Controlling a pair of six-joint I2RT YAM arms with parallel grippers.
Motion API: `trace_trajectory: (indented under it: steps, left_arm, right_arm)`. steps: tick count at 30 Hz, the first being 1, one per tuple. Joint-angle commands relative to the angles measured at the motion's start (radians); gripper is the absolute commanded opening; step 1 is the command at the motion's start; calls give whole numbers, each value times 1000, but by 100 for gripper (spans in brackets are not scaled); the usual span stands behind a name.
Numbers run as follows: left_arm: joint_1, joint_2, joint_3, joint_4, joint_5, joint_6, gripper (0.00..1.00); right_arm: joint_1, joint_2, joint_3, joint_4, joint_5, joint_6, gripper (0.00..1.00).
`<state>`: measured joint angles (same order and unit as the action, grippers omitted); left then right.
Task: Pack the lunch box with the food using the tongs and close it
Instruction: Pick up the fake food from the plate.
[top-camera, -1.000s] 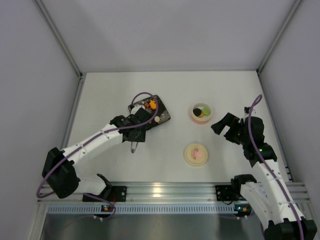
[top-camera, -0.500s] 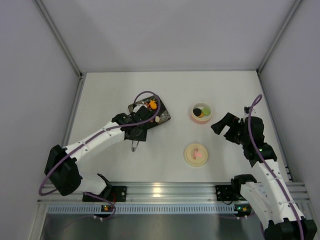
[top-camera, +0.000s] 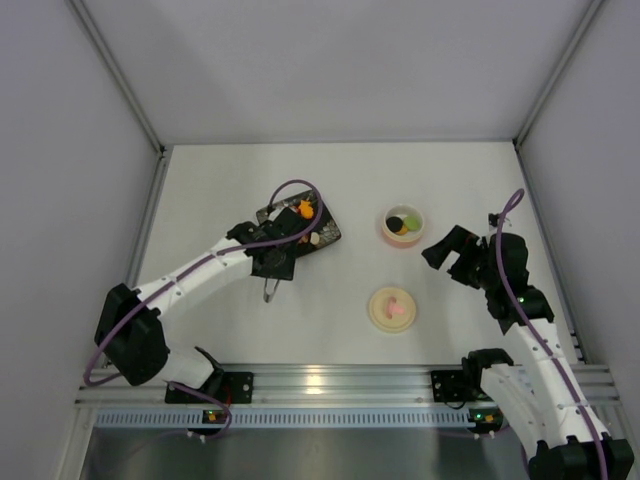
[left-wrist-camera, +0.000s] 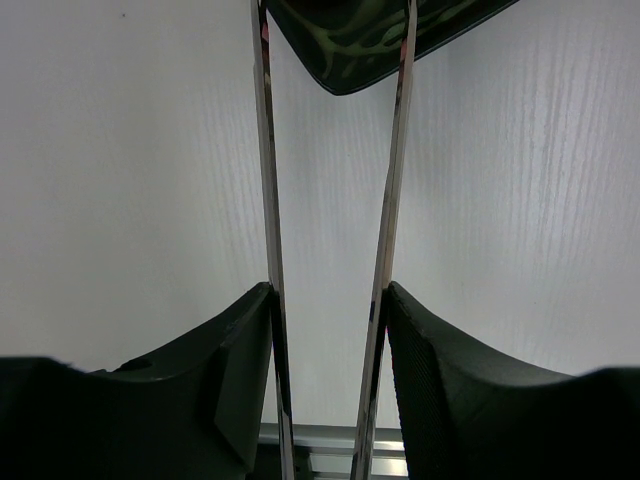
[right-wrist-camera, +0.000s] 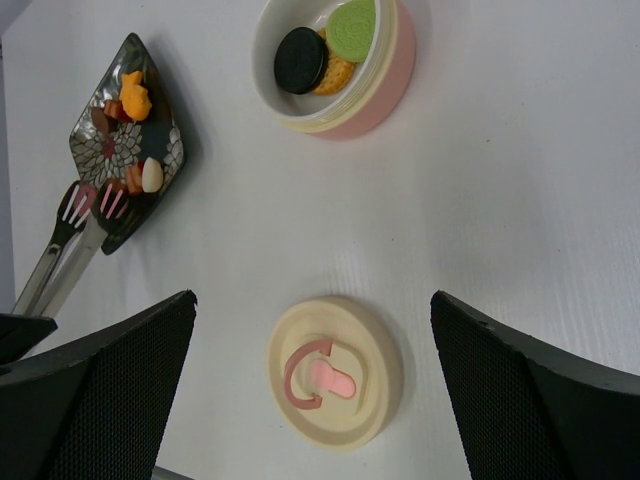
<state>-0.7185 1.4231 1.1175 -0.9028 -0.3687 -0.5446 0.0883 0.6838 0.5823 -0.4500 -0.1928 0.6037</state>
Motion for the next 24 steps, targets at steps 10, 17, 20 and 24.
trace_trajectory:
  steps: [10,17,20,24]
  left_arm:
    - [39,-1,21,5,30,32,52]
    - [40,16,24,21,53,43,49]
    - [40,22,27,21,56,43,46]
    - [41,11,28,19,54,44,43]
  right_arm:
    - [-16,7,-10,73,-3,-4,100]
    - [-16,6,-9,68,0,-5,99]
    - [-16,5,-9,66,1,-7,100]
    - [-16,6,-10,66,4,-7,100]
